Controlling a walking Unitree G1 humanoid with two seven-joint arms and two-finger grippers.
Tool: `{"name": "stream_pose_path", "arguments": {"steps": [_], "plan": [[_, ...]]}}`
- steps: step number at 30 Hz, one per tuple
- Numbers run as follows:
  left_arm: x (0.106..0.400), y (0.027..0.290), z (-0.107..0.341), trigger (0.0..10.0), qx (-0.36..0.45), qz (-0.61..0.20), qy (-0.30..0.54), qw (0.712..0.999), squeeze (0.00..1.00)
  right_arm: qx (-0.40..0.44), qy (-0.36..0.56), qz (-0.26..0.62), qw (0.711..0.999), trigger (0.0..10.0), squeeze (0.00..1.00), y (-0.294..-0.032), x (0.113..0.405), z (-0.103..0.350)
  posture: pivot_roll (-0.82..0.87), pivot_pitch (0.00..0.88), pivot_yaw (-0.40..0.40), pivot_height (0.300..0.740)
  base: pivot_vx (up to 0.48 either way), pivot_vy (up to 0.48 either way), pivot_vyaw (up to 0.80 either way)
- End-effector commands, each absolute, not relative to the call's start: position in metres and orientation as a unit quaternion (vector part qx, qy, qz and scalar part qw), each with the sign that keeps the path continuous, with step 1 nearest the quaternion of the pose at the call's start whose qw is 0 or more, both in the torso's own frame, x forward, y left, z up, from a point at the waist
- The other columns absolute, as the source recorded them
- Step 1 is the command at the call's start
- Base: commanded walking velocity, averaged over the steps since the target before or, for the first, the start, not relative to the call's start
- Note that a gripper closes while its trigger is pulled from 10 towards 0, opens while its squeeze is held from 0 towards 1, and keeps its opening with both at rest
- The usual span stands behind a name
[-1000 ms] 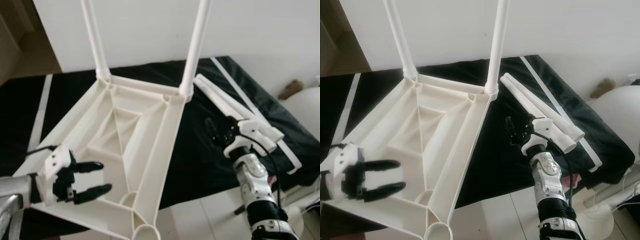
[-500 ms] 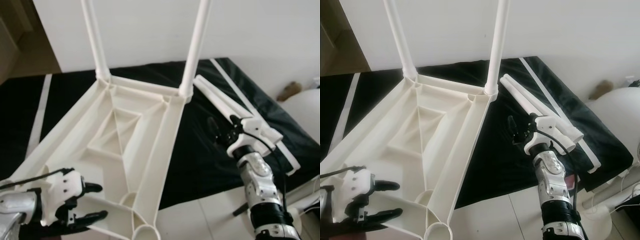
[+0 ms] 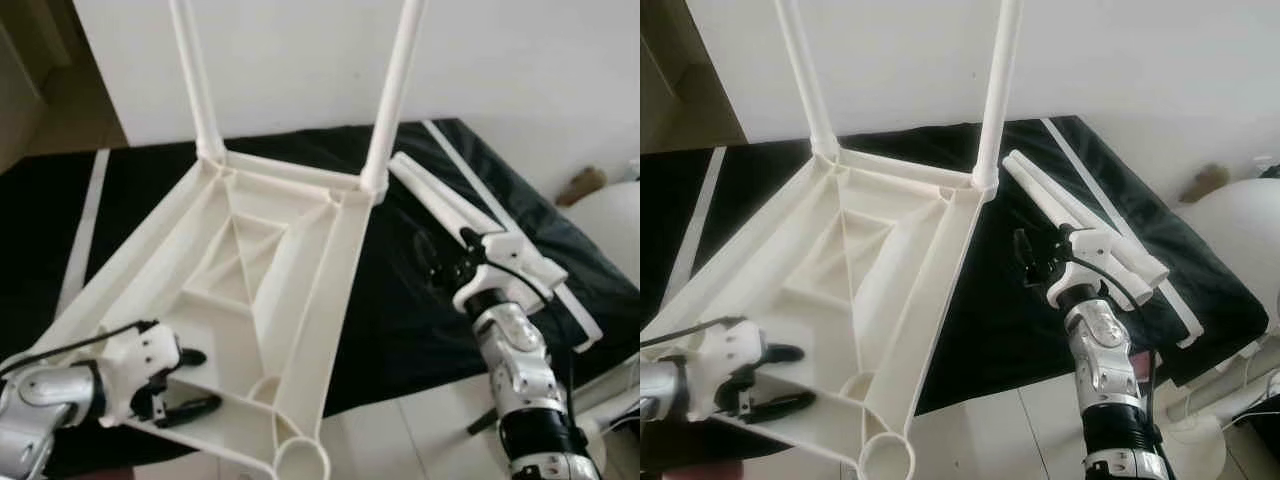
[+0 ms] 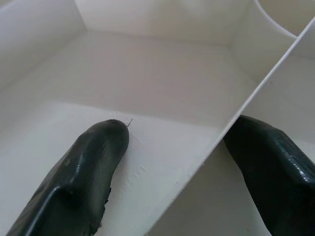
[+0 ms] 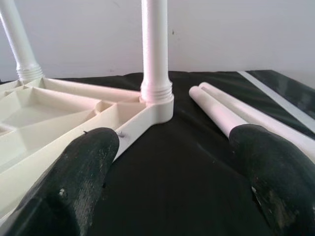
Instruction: Building children table
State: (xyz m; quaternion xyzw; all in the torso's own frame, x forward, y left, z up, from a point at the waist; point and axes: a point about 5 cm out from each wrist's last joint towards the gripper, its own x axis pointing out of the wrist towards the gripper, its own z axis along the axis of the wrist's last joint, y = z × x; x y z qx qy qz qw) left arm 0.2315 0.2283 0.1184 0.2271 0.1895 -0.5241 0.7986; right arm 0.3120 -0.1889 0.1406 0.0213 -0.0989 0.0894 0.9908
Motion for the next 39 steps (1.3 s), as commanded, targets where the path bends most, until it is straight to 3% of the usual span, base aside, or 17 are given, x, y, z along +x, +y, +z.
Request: {"name": "stream_pose_path", "arguments": {"steps": [1,9,17,32,39], "plan": [[0.247,0.237,0.122,10.0,0.254,-0.405,0.152,0.865,0.00,0.027,-0.092,0.079,0.992,10.0,0.00,-0.191,0.310,0.138,0.04,0.040,-0.027,0.740,0.000,0.000,0.00],[0.270,0.240,0.133,10.0,0.237,-0.316,0.107,0.912,0.00,0.024,-0.087,0.038,0.995,10.0,0.00,-0.195,0.309,0.137,0.03,0.054,-0.013,0.740,0.000,0.000,0.00],[0.277,0.249,0.125,10.0,0.228,-0.258,0.131,0.930,0.00,0.014,-0.087,0.020,0.996,10.0,0.00,-0.211,0.307,0.142,0.02,0.063,-0.009,0.740,0.000,0.000,0.00],[0.285,0.260,0.110,10.0,0.240,-0.219,0.205,0.923,0.00,0.015,-0.091,0.020,0.995,10.0,0.00,-0.208,0.310,0.147,0.03,0.076,-0.006,0.740,0.000,0.000,0.00],[0.296,0.276,0.110,10.0,0.250,-0.118,0.231,0.933,0.00,0.017,-0.096,0.016,0.995,10.0,0.00,-0.208,0.308,0.149,0.03,0.080,0.005,0.740,0.000,0.000,0.00]]}}
